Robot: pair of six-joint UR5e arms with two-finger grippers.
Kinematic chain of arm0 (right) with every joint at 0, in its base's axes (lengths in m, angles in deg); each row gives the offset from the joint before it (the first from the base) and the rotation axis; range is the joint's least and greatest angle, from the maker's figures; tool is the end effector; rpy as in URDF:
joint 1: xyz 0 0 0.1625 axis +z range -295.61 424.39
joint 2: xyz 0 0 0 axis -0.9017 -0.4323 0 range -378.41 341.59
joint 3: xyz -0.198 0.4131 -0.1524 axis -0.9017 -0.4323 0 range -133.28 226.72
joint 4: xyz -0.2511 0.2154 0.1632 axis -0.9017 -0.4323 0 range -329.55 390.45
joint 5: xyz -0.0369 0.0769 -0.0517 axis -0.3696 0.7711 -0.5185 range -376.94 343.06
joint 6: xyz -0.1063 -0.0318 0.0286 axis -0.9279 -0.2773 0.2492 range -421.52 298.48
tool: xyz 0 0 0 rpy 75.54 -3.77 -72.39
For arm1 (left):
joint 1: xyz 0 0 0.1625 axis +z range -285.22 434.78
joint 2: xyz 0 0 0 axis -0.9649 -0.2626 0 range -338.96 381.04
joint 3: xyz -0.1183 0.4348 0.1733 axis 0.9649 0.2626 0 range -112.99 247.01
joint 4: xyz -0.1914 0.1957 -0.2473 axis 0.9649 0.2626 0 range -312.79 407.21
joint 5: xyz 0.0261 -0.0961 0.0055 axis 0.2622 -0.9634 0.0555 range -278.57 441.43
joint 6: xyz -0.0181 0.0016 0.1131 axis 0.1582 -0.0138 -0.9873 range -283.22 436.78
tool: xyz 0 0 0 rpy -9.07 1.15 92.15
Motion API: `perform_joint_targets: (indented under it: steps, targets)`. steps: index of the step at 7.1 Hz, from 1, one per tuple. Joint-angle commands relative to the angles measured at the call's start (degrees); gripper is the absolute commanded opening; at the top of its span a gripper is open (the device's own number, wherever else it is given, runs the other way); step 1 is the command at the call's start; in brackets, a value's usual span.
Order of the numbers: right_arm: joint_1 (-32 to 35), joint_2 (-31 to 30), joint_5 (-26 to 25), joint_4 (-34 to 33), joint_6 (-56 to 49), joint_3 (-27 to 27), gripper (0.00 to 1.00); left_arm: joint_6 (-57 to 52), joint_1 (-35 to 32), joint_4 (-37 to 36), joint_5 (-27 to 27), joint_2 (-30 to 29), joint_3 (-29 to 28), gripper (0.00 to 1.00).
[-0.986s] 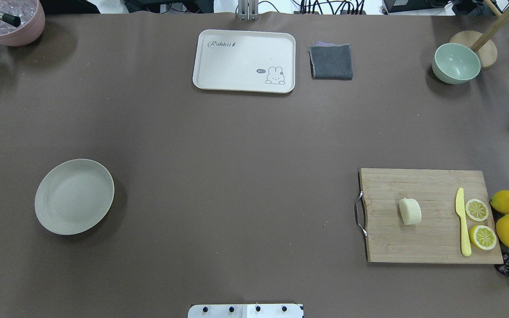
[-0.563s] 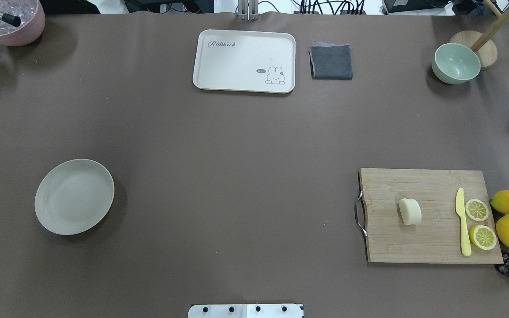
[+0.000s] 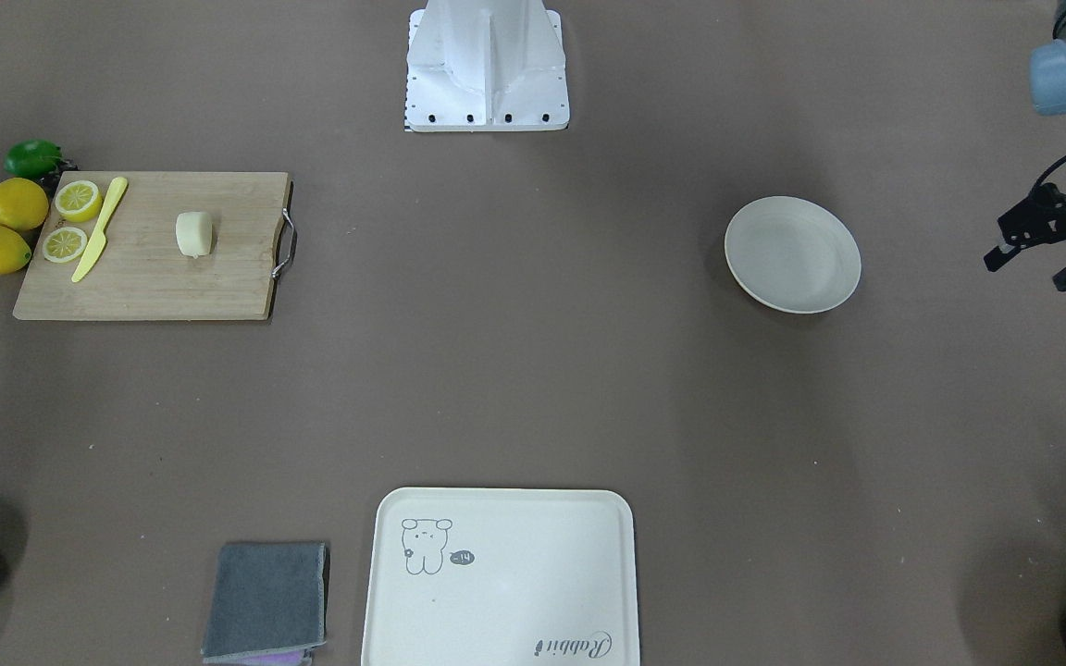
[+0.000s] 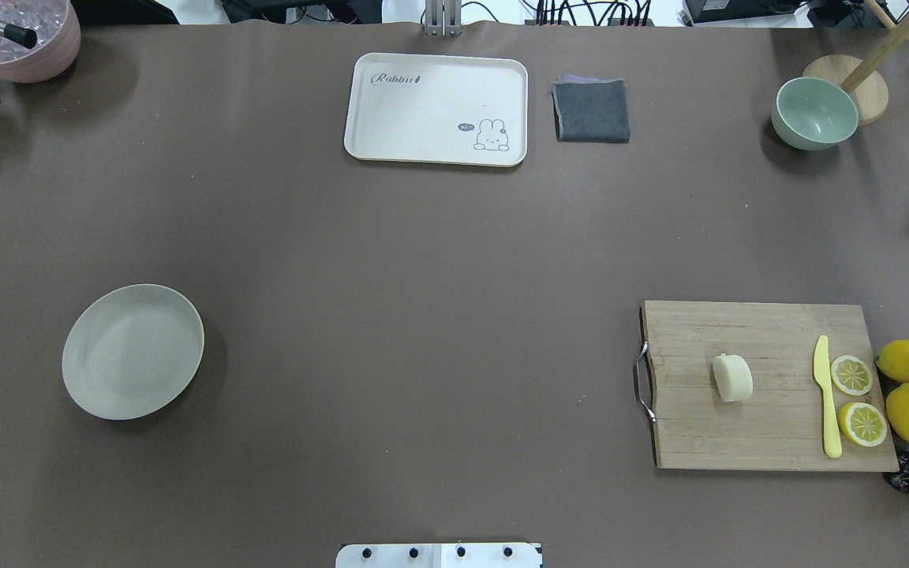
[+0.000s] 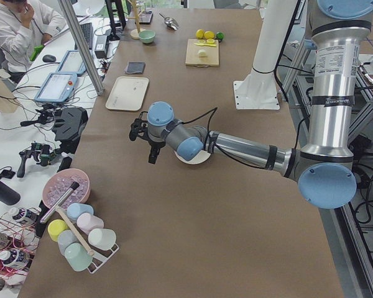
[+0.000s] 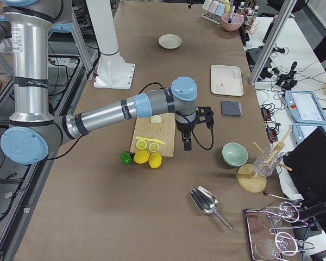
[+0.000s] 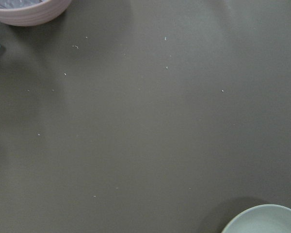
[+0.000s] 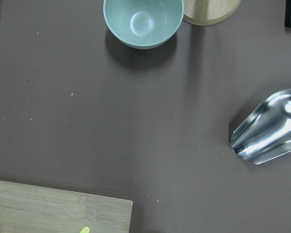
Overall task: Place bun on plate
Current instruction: 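Move the left gripper down to the rim of the white plate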
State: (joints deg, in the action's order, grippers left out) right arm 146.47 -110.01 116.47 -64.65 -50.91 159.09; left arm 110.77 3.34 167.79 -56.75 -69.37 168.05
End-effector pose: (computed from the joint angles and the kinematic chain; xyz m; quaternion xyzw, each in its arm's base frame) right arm -0.0047 -0.4300 0.5764 0.0659 -0.3820 -0.0287 0.9214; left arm 0.1028 -0.4568 0.5669 0.1248 0.4866 0.0307 0.8641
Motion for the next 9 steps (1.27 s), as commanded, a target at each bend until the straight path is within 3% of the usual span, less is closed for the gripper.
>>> perform_joint_targets:
  steps: [1,2,4,5,8,9]
  targets:
    - [-4.5,2.9,-0.3,0.0,7.2,0.0,1.00,9.9,6.6,5.0,0.9,0.0,-0.2,0.98]
    - [-6.5,3.8,-0.4,0.3,9.7,0.0,1.00,12.9,9.8,6.8,3.1,0.0,-0.4,0.98]
    - [-11.0,3.5,-3.0,9.6,20.7,-0.6,1.00,17.4,13.8,11.6,4.9,0.8,-5.5,0.92]
    - [-11.4,3.2,-2.9,11.1,21.2,-0.5,1.00,19.0,15.4,15.3,6.6,1.9,-7.4,0.92]
    - [-11.4,3.0,-2.9,12.5,20.9,-0.5,1.00,28.4,21.6,36.1,7.9,3.3,-17.4,0.92]
    - [-11.4,3.0,-3.0,13.0,20.9,-0.6,1.00,32.3,22.8,39.7,7.9,3.8,-17.5,0.84]
